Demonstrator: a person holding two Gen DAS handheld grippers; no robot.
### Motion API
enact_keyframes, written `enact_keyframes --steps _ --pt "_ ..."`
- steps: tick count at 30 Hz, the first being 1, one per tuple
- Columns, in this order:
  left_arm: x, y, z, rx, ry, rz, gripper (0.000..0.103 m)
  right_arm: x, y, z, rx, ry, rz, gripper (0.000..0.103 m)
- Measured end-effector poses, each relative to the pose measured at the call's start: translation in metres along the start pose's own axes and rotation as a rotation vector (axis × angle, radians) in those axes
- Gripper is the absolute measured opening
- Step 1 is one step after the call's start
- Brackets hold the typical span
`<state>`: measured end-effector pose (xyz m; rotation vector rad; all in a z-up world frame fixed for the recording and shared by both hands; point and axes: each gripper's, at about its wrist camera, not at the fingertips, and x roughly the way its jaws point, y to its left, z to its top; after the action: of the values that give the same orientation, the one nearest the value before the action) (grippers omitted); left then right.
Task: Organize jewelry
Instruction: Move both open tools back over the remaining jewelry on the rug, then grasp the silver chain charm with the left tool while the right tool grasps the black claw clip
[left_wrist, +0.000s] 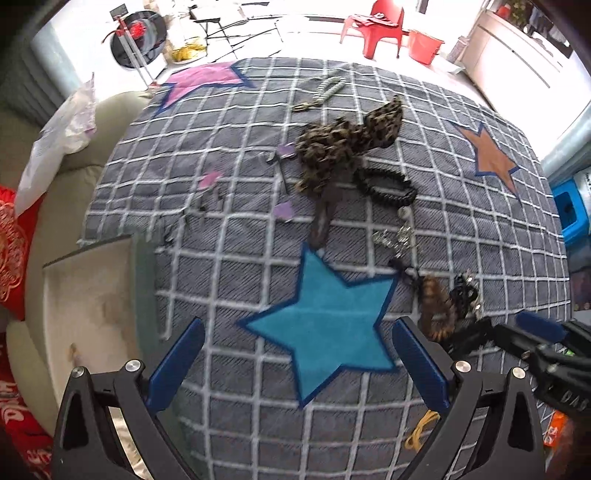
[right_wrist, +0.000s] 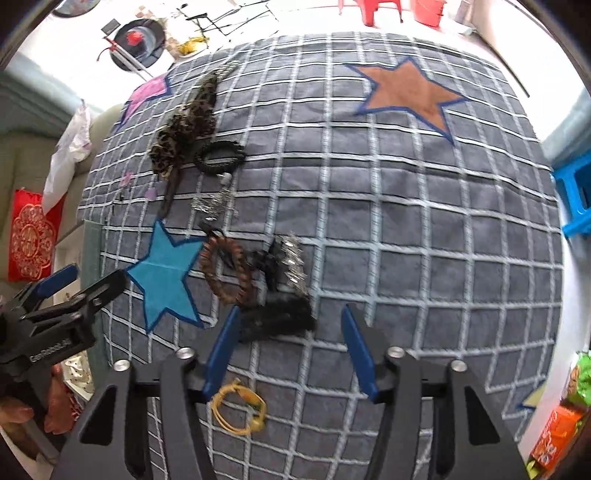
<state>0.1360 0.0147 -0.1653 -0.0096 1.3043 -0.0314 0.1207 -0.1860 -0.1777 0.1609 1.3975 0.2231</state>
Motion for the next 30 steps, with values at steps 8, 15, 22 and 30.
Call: enact_keyframes --steps 8,15,22,30 --pt "0.024 -0.015 0.019 0.044 0.005 -0.058 0.091 0.023 0.005 0.012 0.011 0.005 0.065 0.042" --pt "0.038 -0.028 0.033 0.071 0.007 -0.11 0.081 0.034 0.006 0.018 0.01 0.001 0.084 0.028" --pt "0.049 -0.045 0.043 0.103 0.019 -0.14 0.065 0.03 0.002 0.019 0.011 -0.035 0.098 0.01" --pt "0.059 -0.055 0.043 0.126 0.031 -0.145 0.056 0.03 -0.006 0.018 0.026 -0.037 0.127 0.01"
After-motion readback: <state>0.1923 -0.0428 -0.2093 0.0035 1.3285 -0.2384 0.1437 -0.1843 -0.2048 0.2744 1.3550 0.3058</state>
